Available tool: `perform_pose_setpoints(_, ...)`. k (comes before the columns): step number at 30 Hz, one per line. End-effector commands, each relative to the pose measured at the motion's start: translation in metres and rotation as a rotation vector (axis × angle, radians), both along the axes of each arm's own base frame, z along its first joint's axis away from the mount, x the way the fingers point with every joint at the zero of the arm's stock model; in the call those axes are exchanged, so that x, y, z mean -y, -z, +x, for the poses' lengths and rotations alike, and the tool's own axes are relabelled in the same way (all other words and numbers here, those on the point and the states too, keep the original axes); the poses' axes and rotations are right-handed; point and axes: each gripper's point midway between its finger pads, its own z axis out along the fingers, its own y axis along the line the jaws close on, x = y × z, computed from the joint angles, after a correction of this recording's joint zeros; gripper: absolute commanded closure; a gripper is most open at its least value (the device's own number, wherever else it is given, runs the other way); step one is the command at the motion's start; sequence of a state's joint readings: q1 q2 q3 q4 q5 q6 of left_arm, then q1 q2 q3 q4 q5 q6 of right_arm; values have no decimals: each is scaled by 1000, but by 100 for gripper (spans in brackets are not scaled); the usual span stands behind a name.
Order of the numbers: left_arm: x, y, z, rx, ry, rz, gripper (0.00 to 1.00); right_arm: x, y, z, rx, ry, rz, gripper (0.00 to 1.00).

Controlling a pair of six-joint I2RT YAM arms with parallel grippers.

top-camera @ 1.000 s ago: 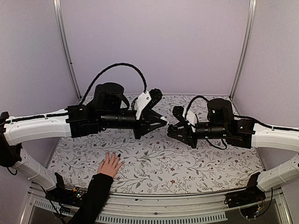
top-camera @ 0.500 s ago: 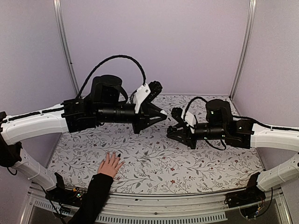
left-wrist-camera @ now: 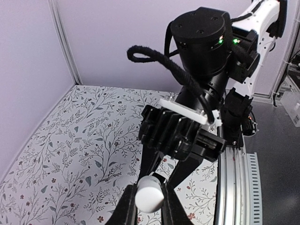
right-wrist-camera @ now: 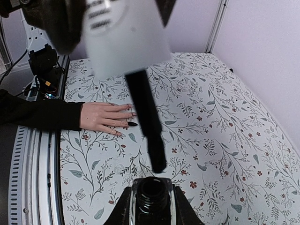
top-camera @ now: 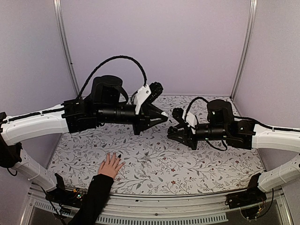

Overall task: Paint the nails
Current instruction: Close the nail polish bottle.

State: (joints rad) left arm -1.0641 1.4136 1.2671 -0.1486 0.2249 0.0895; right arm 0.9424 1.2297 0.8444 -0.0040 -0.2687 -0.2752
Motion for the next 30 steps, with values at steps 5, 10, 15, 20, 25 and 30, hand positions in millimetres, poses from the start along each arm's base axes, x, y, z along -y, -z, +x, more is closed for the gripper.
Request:
perform_pose_setpoints(5, 1, -2, 0, 1, 14, -4, 100, -2, -19, -5, 33, -21, 36, 100)
perform_pose_setpoints(10, 0, 4, 0, -7, 12, 14, 100, 0, -22, -6, 41, -19, 42, 100)
perform_pose_setpoints(15, 0, 10, 0, -20, 8, 33, 100, 0, -24, -7, 46, -20, 46, 100)
perform_pose_setpoints(20, 1, 13, 0, -24, 15, 39, 100, 0, -24, -7, 46, -20, 46, 100)
perform_pose_setpoints(25, 2, 16, -1, -31, 20, 47, 100, 0, -25, -7, 49, -22, 48, 100)
perform_pose_setpoints(30, 3, 21, 0, -35, 17, 62, 100, -1, -25, -8, 49, -25, 48, 100)
